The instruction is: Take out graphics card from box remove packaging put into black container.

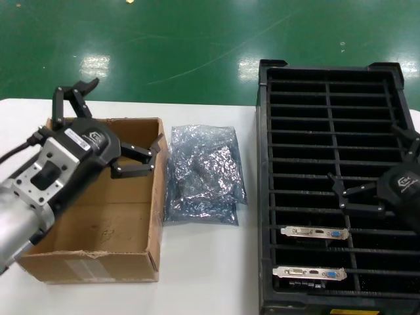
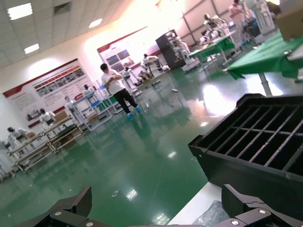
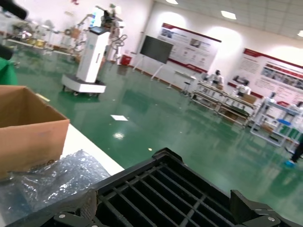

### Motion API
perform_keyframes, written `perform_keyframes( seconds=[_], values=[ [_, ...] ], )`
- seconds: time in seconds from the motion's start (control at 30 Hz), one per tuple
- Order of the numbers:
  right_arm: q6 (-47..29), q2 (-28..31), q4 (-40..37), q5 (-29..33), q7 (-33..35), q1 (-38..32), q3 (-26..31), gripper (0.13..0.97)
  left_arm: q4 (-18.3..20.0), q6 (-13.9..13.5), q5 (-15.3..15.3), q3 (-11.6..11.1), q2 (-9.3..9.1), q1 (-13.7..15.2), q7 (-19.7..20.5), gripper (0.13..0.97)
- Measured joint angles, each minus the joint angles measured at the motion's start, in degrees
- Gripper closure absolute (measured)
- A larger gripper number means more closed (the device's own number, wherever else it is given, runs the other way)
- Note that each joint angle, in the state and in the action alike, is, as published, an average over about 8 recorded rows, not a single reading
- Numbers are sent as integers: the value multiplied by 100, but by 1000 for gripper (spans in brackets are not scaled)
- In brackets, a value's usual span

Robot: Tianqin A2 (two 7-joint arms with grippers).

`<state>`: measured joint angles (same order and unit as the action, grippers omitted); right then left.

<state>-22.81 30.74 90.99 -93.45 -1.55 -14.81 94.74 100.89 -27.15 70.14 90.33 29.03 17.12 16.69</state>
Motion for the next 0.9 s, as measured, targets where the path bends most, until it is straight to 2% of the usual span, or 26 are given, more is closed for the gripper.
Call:
perform_keyframes(
  seconds=[0.9],
  values=[
    [1392,-828,42,-590,94,905,-187,129,-563,1656,2011,82,-723,-1045,-1018,132]
  ],
)
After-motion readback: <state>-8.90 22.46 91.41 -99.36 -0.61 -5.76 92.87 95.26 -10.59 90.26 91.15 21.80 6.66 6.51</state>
